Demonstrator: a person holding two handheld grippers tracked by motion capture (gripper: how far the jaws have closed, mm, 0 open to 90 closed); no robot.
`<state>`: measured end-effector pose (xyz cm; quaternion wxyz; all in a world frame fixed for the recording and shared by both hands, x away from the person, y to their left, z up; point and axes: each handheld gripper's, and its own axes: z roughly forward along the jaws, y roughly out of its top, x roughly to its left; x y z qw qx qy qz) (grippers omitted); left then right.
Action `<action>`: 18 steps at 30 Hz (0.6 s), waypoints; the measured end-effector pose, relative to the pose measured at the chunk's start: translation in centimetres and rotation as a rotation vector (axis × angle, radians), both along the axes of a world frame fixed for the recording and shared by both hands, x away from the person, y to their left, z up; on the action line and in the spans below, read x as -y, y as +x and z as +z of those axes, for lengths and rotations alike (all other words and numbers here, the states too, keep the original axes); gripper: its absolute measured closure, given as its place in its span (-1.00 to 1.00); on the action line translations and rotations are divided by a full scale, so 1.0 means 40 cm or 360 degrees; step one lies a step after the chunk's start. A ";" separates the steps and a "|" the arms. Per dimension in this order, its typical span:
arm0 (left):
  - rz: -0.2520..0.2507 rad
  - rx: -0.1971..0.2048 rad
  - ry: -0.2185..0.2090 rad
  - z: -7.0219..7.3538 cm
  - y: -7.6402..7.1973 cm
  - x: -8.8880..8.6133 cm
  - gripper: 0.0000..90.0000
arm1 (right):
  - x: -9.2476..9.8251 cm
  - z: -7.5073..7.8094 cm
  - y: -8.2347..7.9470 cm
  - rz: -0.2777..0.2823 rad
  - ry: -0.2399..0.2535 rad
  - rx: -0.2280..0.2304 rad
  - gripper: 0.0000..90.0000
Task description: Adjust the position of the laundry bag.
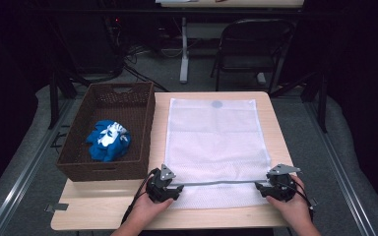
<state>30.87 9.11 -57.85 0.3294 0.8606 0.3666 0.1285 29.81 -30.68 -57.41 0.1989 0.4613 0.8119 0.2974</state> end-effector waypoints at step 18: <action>0.0060 -0.0022 0.0024 0.004 -0.001 -0.029 -0.06 | -0.034 0.000 0.042 0.0043 0.0002 -0.0009 -0.08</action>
